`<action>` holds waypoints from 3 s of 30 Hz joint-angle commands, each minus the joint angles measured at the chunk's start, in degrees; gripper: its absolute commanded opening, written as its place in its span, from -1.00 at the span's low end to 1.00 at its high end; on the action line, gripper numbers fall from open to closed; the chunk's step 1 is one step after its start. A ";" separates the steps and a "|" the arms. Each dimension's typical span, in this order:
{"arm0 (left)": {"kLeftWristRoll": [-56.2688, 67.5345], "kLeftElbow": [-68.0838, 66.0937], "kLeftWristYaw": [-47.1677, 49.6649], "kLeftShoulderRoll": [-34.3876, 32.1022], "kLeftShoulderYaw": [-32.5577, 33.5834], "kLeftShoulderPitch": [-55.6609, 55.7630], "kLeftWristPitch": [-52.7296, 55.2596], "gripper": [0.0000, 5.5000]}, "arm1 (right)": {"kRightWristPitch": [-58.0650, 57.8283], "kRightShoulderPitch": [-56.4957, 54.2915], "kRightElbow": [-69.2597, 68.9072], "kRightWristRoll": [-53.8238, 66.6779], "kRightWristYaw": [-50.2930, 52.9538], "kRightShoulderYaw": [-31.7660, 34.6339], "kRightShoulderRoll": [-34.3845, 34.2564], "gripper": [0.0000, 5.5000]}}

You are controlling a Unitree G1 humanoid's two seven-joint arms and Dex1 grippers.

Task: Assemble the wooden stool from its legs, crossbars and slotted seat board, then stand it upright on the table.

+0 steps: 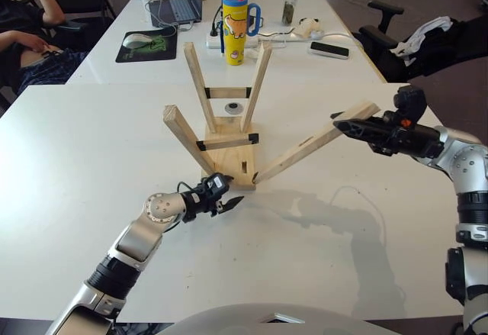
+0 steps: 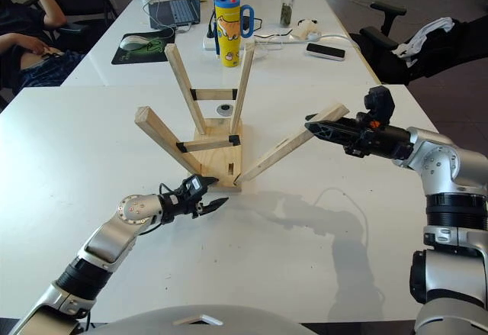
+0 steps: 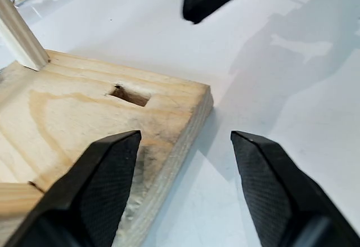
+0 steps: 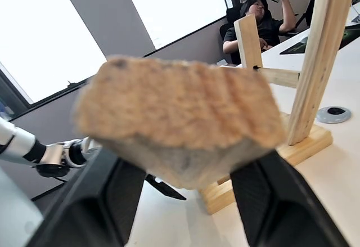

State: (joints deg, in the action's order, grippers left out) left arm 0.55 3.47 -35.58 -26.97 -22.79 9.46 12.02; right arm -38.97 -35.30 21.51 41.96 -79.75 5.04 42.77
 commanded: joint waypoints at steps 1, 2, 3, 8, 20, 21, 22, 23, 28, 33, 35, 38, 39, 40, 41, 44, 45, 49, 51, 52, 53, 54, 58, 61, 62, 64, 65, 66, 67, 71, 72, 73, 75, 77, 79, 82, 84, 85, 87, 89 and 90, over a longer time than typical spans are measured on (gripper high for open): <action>-3.60 -2.13 0.33 0.40 -0.93 1.22 -1.56 0.08 | 3.92 -5.65 5.20 -3.82 -2.41 -2.33 -3.14 -0.25; -4.01 -2.38 0.08 0.43 -1.05 1.24 -1.63 0.08 | 4.53 -6.48 6.31 -4.42 -2.73 -2.58 -3.70 -0.25; -4.31 -2.54 -0.13 0.50 -1.07 1.23 -1.71 0.08 | 4.96 -7.05 7.15 -4.97 -3.10 -2.66 -4.07 -0.25; -3.96 -3.86 -0.76 1.86 -0.63 0.71 -1.58 0.08 | 11.29 -12.16 16.19 -11.22 -5.41 -5.36 -7.15 -0.25; -4.69 -5.12 -1.77 2.98 -1.09 0.60 -1.52 0.08 | 19.23 -18.84 29.02 -20.82 -11.14 -8.73 -10.71 -0.25; -4.72 -5.15 -1.80 3.01 -1.06 0.60 -1.56 0.08 | 19.65 -19.20 29.82 -21.18 -11.48 -8.62 -10.83 -0.25; -4.69 -5.06 -1.85 3.00 -1.07 0.20 -1.48 0.08 | 21.20 -20.72 31.09 -22.49 -11.92 -9.35 -10.74 -0.25; -4.63 -5.02 -1.89 3.06 -1.08 -0.16 -1.41 0.08 | 22.44 -21.99 31.94 -23.62 -12.29 -10.15 -10.74 -0.25; -4.86 -5.09 -1.90 3.53 -1.54 -0.75 -1.14 0.08 | 26.73 -26.35 34.51 -26.14 -12.72 -14.22 -11.66 -0.25; -5.01 -5.57 -2.23 3.68 -1.86 -0.76 -1.11 0.08 | 28.83 -28.82 34.38 -25.95 -12.74 -18.26 -11.24 -0.25; -5.04 -5.70 -2.24 3.66 -1.93 -0.94 -1.13 0.08 | 30.06 -28.99 33.49 -26.08 -12.73 -19.80 -11.12 -0.25; -5.07 -5.64 -2.18 3.79 -2.07 -1.19 -1.03 0.08 | 31.64 -28.76 31.61 -25.97 -12.73 -21.99 -10.83 -0.25; -5.08 -5.63 -2.17 3.84 -2.12 -1.23 -1.00 0.08 | 31.87 -28.78 31.18 -25.76 -12.73 -22.52 -10.69 -0.25; -5.06 -5.59 -2.16 3.88 -2.14 -1.35 -0.97 0.08 | 32.32 -28.87 30.93 -25.87 -12.74 -23.10 -10.58 -0.25; -5.09 -5.61 -2.16 3.91 -2.19 -1.40 -0.98 0.08 | 31.80 -28.82 30.54 -25.27 -12.74 -23.92 -10.41 -0.25; -5.07 -5.35 -2.48 3.84 -2.37 -1.58 -0.88 0.08 | 32.91 -26.93 29.26 -25.30 -12.74 -25.95 -9.63 -0.25; -5.03 -5.24 -2.76 3.62 -2.37 -1.70 -0.85 0.08 | 33.23 -25.97 28.16 -25.39 -12.74 -26.66 -9.28 -0.25; -5.04 -5.15 -3.14 3.00 -2.20 -2.11 -0.96 0.08 | 32.58 -23.79 24.66 -25.09 -12.72 -28.35 -9.17 -0.25; -4.99 -4.99 -3.15 3.02 -2.21 -2.14 -0.86 0.08 | 31.10 -22.85 23.50 -25.00 -12.71 -27.42 -10.04 -0.25; -4.98 -4.99 -3.14 3.11 -2.26 -2.11 -0.81 0.08 | 30.74 -22.18 22.98 -25.13 -12.66 -27.00 -10.38 -0.25; -4.95 -5.03 -3.13 3.19 -2.28 -2.09 -0.76 0.08 | 30.51 -21.65 22.96 -25.54 -12.17 -26.57 -10.74 -0.25; -4.95 -5.06 -3.12 3.25 -2.29 -2.07 -0.74 0.08 | 30.38 -21.30 22.90 -25.86 -11.80 -26.32 -10.92 -0.25; -4.79 -4.79 -3.11 3.53 -2.40 -2.19 -0.48 0.08 | 29.60 -20.04 23.00 -26.97 -9.58 -25.48 -11.87 -0.25; -4.78 -4.93 -3.07 3.55 -2.36 -2.30 -0.45 0.08 | 29.27 -20.56 23.80 -28.50 -8.89 -26.01 -12.70 -0.25; -4.82 -5.09 -3.10 3.58 -2.39 -2.25 -0.51 0.08 | 29.50 -20.58 23.90 -29.09 -9.04 -26.38 -12.79 -0.25; -4.86 -5.28 -3.19 3.60 -2.39 -2.16 -0.56 0.08 | 29.06 -20.61 23.96 -29.94 -9.35 -26.87 -13.01 -0.25; -4.86 -5.35 -3.20 3.62 -2.35 -2.14 -0.56 0.08 | 28.99 -20.75 24.08 -30.39 -9.44 -27.12 -13.28 -0.25; -4.85 -5.40 -3.19 3.65 -2.33 -2.09 -0.54 0.08 | 28.81 -20.92 24.21 -30.80 -9.46 -27.32 -13.51 -0.25; -4.87 -5.45 -3.17 3.70 -2.35 -2.08 -0.54 0.08 | 28.98 -21.09 24.44 -31.37 -9.25 -27.60 -13.69 -0.25; -4.98 -5.37 -2.91 3.96 -2.49 -2.42 -0.56 0.08 | 27.44 -22.18 25.89 -32.59 -8.36 -28.54 -15.06 -0.25; -5.01 -5.37 -2.85 4.06 -2.54 -2.42 -0.54 0.08 | 27.47 -22.41 26.87 -33.22 -7.62 -28.89 -15.18 -0.25; -5.03 -5.38 -2.83 4.09 -2.54 -2.44 -0.57 0.08 | 27.79 -22.64 28.11 -33.90 -6.71 -29.21 -15.27 -0.25; -5.04 -5.37 -2.76 4.08 -2.51 -2.58 -0.64 0.08 | 29.11 -22.87 30.41 -35.42 -5.63 -29.97 -15.27 -0.25; -5.03 -5.40 -2.68 4.09 -2.52 -2.79 -0.69 0.08 | 29.34 -23.16 32.37 -35.99 -5.09 -30.20 -15.90 -0.25; -5.09 -5.39 -2.51 4.19 -2.62 -2.97 -0.67 0.08 | 30.07 -23.08 33.63 -36.59 -5.00 -30.81 -16.56 -0.25; -5.14 -5.41 -2.47 4.24 -2.64 -3.02 -0.72 0.08 | 30.00 -22.51 33.62 -36.76 -5.32 -31.50 -17.88 -0.25; -5.17 -5.55 -2.53 4.22 -2.60 -2.98 -0.81 0.08 | 29.48 -21.69 33.10 -36.55 -5.73 -31.83 -18.38 -0.25; -5.20 -5.55 -2.56 4.21 -2.63 -3.01 -0.82 0.08 | 29.97 -21.21 32.91 -36.81 -5.31 -32.03 -18.50 -0.25; -5.14 -5.47 -2.46 4.24 -2.58 -3.24 -0.67 0.08 | 29.76 -20.49 31.99 -36.71 -5.49 -32.33 -19.05 -0.25; -5.09 -5.64 -2.42 4.23 -2.55 -3.43 -0.71 0.08 | 29.50 -19.45 29.43 -36.47 -6.70 -33.15 -19.44 -0.25; -5.06 -5.76 -2.41 4.21 -2.52 -3.47 -0.75 0.08 | 29.59 -19.08 28.22 -36.48 -7.10 -33.56 -19.60 -0.25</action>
State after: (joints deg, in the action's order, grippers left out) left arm -3.44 -0.44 -36.17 -22.69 -23.00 8.72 8.84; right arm -8.39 -65.06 49.69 16.49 -90.84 -19.21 28.32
